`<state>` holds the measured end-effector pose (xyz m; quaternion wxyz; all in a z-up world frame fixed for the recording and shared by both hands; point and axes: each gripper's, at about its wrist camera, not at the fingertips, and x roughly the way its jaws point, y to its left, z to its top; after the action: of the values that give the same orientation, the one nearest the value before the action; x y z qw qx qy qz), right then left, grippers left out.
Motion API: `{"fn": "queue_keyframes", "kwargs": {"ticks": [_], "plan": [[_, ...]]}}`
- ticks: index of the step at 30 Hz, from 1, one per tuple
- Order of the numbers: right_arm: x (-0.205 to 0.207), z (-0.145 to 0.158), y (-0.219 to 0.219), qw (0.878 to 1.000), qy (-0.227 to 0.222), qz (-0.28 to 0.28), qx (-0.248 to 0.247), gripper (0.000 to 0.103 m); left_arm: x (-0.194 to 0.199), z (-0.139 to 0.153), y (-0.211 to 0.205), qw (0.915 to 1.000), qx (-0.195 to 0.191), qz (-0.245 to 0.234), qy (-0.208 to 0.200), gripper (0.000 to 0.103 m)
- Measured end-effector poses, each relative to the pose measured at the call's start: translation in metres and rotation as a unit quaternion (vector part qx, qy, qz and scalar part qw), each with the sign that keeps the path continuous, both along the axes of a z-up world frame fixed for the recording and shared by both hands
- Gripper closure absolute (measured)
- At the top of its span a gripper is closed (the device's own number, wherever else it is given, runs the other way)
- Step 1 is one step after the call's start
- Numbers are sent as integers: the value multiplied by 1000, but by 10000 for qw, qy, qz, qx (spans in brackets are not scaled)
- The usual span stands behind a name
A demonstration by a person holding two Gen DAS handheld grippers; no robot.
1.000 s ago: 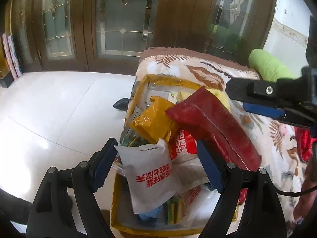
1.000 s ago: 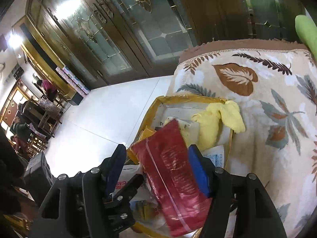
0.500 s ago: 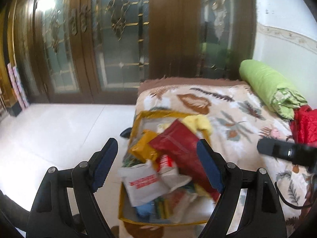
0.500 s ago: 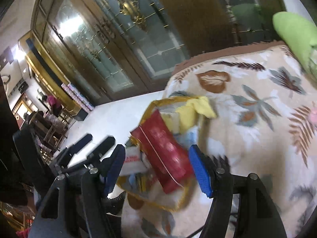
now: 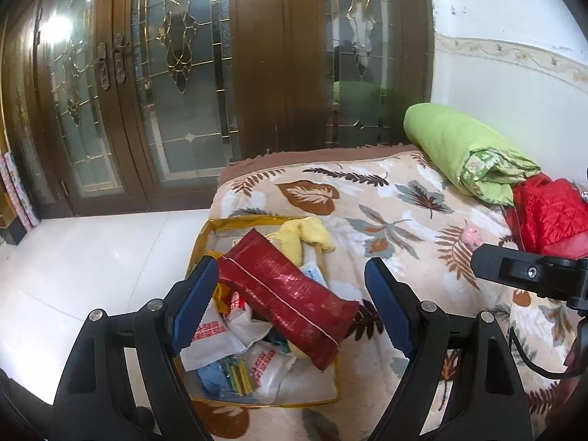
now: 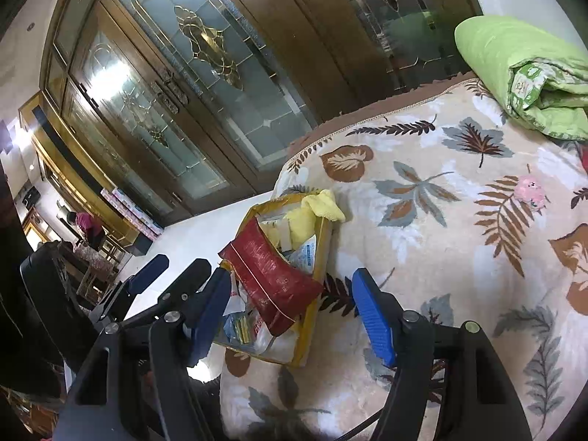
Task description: Organize soft objects
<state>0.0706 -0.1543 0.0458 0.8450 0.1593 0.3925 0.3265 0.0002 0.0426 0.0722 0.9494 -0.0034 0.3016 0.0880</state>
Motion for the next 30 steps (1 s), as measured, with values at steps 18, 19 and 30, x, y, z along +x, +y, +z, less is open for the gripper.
{"fn": "queue_keyframes", "kwargs": {"ticks": [18,19,30], "plan": [[0,-1,-26,9999,2,-149,0,34,11,-11,-36,9991,249,-279,213,21],[0,-2,-28,9999,7,-171,-4,33,11,-11,-38,9989,276,-313,226,21],[5,-15,-46,9993,136,-324,84,33,22,-24,-44,9962,-360,-560,564,21]]}}
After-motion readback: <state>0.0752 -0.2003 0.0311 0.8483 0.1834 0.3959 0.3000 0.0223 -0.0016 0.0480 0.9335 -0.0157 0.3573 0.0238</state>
